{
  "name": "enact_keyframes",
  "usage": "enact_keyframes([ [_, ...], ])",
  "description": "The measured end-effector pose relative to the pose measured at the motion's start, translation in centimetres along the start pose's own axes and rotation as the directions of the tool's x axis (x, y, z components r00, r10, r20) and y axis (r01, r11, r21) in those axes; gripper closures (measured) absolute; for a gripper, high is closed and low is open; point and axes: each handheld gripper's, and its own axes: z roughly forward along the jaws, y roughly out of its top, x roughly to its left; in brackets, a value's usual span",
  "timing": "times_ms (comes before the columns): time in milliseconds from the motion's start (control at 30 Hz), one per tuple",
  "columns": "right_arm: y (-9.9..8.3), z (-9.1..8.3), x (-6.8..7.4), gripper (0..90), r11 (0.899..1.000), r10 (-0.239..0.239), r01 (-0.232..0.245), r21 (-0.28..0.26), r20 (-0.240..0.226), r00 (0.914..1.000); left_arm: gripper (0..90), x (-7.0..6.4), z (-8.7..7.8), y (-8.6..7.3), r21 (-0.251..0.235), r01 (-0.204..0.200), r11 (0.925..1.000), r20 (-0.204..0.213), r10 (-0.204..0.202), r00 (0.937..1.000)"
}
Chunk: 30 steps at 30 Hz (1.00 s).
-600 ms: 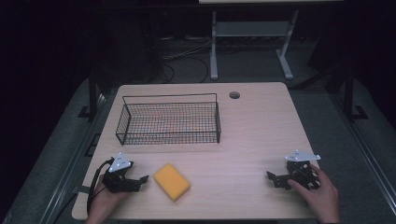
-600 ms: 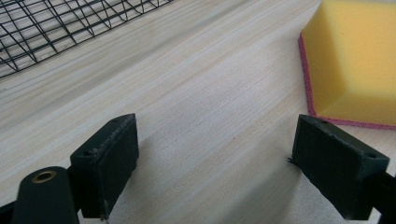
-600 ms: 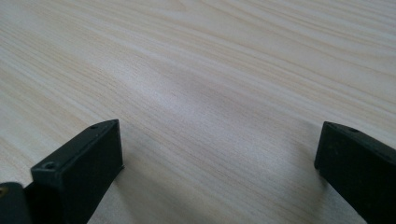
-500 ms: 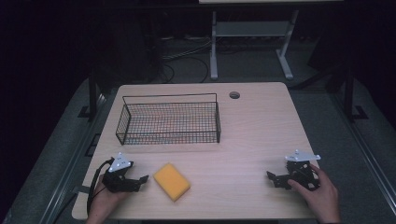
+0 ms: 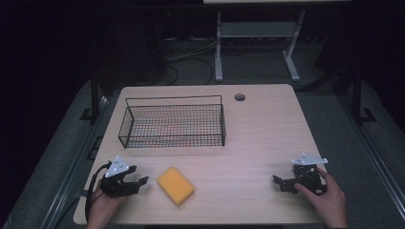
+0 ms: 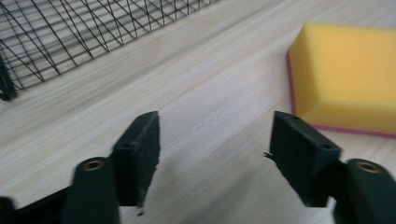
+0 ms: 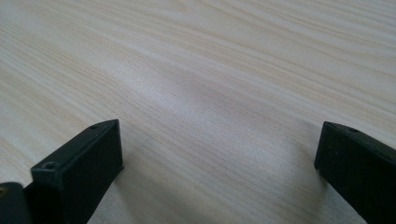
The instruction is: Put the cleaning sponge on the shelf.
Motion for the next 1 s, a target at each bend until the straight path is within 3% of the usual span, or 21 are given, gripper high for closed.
enact_keyframes([
  [167,0.0,0.0,0.0,0.2,1.0,0.001,-0.001,0.0,0.0,1.0,54.8,-1.0,-0.8,0.3,-0.004,-0.007,1.0,-0.001,0.007,1.0],
  [400,0.0,0.0,0.0,0.2,1.0,0.0,0.0,0.0,0.0,1.0,83.9,-2.6,-1.5,0.7,0.008,-0.027,0.9996,0.051,0.027,0.9983],
  [467,0.0,0.0,0.0,0.2,1.0,0.0,0.0,0.0,0.0,1.0,88.2,-2.7,-1.5,0.7,0.004,-0.022,0.9997,0.056,0.022,0.9982],
  [600,0.0,0.0,0.0,0.2,1.0,0.0,0.0,0.0,0.0,1.0,89.7,-3.1,-1.5,0.7,0.011,-0.015,0.9998,0.088,0.014,0.996],
  [1000,0.0,0.0,0.0,0.2,1.0,0.001,-0.001,0.0,0.0,1.0,89.7,-3.9,-0.4,0.7,0.044,-0.022,0.9988,0.129,0.016,0.9916],
])
